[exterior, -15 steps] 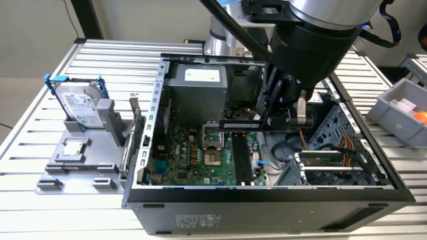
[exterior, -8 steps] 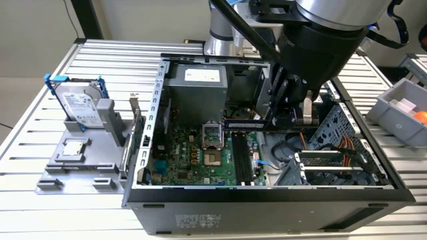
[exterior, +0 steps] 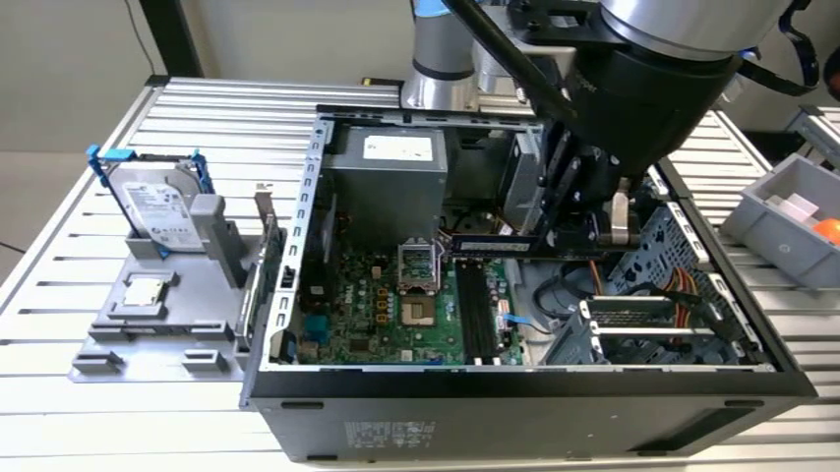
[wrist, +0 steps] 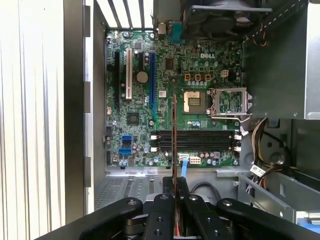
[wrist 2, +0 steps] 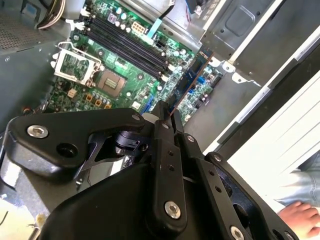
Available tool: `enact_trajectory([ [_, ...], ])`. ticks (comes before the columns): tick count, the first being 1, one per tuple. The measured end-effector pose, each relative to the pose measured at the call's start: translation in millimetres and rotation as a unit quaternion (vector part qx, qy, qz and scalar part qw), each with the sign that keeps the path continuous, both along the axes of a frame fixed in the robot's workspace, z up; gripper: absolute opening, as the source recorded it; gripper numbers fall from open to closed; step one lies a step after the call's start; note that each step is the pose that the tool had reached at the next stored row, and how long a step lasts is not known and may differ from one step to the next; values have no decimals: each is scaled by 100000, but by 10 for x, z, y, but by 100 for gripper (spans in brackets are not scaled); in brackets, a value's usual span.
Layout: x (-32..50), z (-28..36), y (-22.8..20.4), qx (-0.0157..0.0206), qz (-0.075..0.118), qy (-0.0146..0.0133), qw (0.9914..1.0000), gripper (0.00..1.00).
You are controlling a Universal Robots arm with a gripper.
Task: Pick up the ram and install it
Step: 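Pick up the ram and move it above insertion slot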
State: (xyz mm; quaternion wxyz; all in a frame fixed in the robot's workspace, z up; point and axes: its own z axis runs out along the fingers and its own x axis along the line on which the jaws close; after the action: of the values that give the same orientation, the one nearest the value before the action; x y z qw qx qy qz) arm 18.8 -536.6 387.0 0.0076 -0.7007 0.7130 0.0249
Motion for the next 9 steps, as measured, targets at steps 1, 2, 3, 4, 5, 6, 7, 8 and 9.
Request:
enact_trajectory([
  [1, 18, 0, 0, 2, 3, 0, 100000, 0],
  [2, 38, 0, 0, 1, 2, 2, 100000, 0],
  [3, 62, 0, 0, 5, -2, 0, 100000, 0],
  [4, 85, 0, 0, 4, -2, 1, 100000, 0],
  [5, 109, 0, 0, 3, 1, 1, 100000, 0],
  [6, 133, 0, 0, 3, 3, 3, 100000, 0],
  [7, 157, 0, 0, 0, 3, 3, 100000, 0],
  [8, 181, 0, 0, 0, 5, 3, 100000, 0],
  [9, 204, 0, 0, 2, 1, 3, 100000, 0],
])
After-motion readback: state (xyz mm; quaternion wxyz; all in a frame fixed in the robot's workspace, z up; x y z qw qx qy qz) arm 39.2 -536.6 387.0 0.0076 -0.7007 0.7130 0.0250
